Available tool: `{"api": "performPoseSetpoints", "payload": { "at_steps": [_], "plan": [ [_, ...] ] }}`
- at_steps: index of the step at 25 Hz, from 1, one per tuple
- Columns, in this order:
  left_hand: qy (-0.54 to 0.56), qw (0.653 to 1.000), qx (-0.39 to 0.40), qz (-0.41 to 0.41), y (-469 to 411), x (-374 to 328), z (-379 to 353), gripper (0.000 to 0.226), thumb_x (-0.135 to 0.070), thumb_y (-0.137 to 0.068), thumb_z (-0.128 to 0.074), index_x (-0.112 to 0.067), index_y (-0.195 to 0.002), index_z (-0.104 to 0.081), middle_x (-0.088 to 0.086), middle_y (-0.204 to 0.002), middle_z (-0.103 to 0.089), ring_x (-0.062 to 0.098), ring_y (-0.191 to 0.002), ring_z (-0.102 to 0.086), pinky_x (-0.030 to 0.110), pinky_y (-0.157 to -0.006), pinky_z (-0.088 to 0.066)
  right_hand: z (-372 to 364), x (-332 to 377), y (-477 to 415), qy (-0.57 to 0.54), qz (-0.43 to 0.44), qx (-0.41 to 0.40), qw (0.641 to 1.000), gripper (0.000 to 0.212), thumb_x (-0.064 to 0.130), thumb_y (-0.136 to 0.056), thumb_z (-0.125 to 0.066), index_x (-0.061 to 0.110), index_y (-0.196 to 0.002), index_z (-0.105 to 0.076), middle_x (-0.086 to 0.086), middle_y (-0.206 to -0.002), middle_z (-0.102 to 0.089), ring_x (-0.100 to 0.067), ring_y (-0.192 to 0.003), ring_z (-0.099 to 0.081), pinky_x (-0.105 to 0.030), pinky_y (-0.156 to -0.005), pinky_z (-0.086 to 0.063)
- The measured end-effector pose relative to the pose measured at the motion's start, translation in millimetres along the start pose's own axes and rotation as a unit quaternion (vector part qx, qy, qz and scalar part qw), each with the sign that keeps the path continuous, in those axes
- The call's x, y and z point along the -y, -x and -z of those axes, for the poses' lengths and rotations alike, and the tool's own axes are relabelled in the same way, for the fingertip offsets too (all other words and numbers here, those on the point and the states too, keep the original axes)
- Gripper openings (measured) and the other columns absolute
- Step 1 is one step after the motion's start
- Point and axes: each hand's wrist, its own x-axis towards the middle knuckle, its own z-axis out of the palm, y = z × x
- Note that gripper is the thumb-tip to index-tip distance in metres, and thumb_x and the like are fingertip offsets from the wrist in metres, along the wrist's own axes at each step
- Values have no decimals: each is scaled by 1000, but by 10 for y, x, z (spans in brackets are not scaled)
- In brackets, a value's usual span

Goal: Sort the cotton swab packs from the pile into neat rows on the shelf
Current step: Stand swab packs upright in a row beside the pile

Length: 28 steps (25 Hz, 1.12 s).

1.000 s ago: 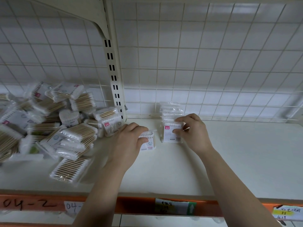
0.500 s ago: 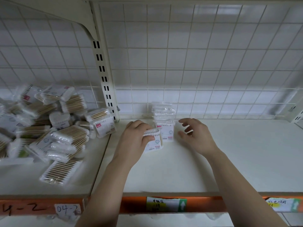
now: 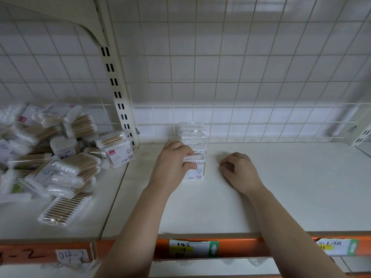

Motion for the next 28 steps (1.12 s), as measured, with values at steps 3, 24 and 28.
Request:
{"api": "performPoseSetpoints", "payload": {
  "at_steps": [3,24,28],
  "plan": [
    [0,1000,-5,9,-24,-30,-35,22,-17,-69,-80,-11,-88,-70,0,-89,-63,20,-92,-50,15,-74,-28,-15,-6,7,-4,-1,-8,1000,14,12,-84,-61,14,-93,-71,5,-91,-54,-22,-97,-48,-22,-76,-33],
    [-66,997,-19,26,-95,-62,-52,37,-29,-78,-74,-19,-112,-64,-4,-108,-56,18,-106,-47,26,-85,-41,50,146,14,-78,-24,-66,994,27,6,-86,-54,12,-109,-65,3,-102,-56,-16,-92,-57,-24,-77,-43],
    [-88,995,-43,27,-28,-4,95,33,-32,-83,-69,-19,-112,-64,-3,-110,-58,21,-103,-52,32,-88,-44,173,367,-46,-119,5,-154,981,25,6,-87,-53,15,-109,-63,6,-99,-57,-13,-86,-55,-21,-75,-40]
  ]
}}
